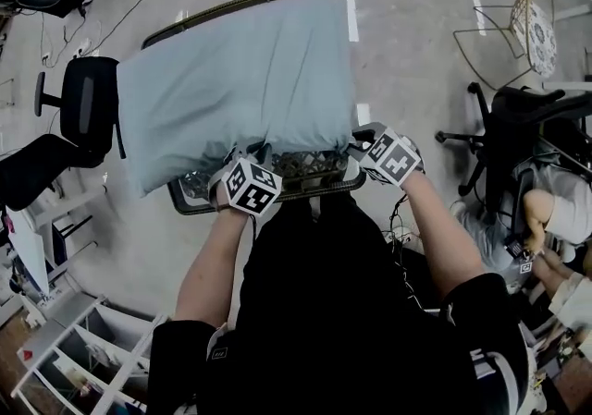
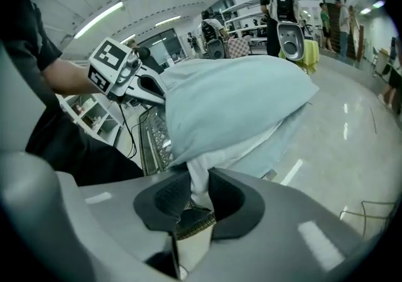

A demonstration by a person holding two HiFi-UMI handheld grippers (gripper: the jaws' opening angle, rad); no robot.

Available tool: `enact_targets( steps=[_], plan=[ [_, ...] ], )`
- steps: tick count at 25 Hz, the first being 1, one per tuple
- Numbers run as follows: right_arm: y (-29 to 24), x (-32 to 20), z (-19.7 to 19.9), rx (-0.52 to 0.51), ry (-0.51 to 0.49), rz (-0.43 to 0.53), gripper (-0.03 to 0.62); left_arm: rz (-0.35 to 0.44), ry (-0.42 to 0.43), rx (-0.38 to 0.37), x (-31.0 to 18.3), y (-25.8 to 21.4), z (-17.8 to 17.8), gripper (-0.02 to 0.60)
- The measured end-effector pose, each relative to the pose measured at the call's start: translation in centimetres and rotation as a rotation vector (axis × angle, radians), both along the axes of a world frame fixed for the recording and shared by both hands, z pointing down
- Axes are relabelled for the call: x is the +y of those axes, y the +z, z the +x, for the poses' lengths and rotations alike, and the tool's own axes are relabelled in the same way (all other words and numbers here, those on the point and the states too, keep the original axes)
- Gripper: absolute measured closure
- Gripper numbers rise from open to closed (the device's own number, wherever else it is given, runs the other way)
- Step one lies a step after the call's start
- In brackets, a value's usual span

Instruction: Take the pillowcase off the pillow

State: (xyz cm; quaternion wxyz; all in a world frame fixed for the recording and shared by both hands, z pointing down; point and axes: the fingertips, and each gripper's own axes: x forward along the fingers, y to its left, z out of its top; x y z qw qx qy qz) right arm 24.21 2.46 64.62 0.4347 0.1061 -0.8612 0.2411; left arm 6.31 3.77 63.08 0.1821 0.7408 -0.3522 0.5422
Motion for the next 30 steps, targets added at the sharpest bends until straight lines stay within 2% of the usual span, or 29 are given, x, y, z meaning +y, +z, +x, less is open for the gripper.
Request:
enact_targets(
  steps=[3,6,13,15,18,20,22,24,26,28,29,30],
  plan=[
    [-0.8,0.0,0.0,0.019,-0.088,0.014,0.517,0.019,0.022,-0.004,0.5,-0.9,-0.8,0.574],
    [-1.7,-0.2,0.0,0.022,-0.134,0.007,0.523,0.035,0.012,0.01,0.8,-1.6,-1.7,0.574],
    [-2.8,0.0,0.4,-0.021,-0.144,-0.07,0.509,0.027,-0.064,0.081,0.7,-2.4,-3.7,0.574],
    [-2.7,0.2,0.8,-0.014,-0.157,-0.074,0.49,0.023,-0.068,0.096,0.6,-2.5,-3.6,0.574],
    [-1.4,0.1,0.7,0.007,-0.12,-0.077,0.484,0.021,-0.065,0.096,0.7,-2.2,-3.6,0.574],
    [0.0,0.4,0.0,0.054,-0.124,-0.048,0.488,0.019,-0.062,0.086,0.8,-1.9,-3.8,0.574],
    [0.8,0.8,-0.5,0.131,-0.176,0.023,0.536,0.014,-0.052,0.077,1.2,-1.5,-4.2,0.574],
    [1.0,0.9,-0.1,0.217,-0.244,0.109,0.553,0.015,-0.051,0.067,1.7,-1.2,-4.9,0.574],
    [1.0,0.4,0.9,0.274,-0.279,0.176,0.559,0.021,-0.077,-0.001,2.1,-1.0,-7.5,0.575],
    [0.9,-0.5,2.2,0.297,-0.256,0.195,0.56,0.022,-0.124,-0.138,2.8,-0.9,-12.8,0.578],
    [0.6,-0.9,2.7,0.295,-0.229,0.185,0.56,0.02,-0.156,-0.169,3.3,-1.1,-15.6,0.578],
    [0.2,-1.2,2.8,0.285,-0.199,0.166,0.56,0.019,-0.188,-0.152,3.6,-1.8,-17.7,0.578]
  ],
)
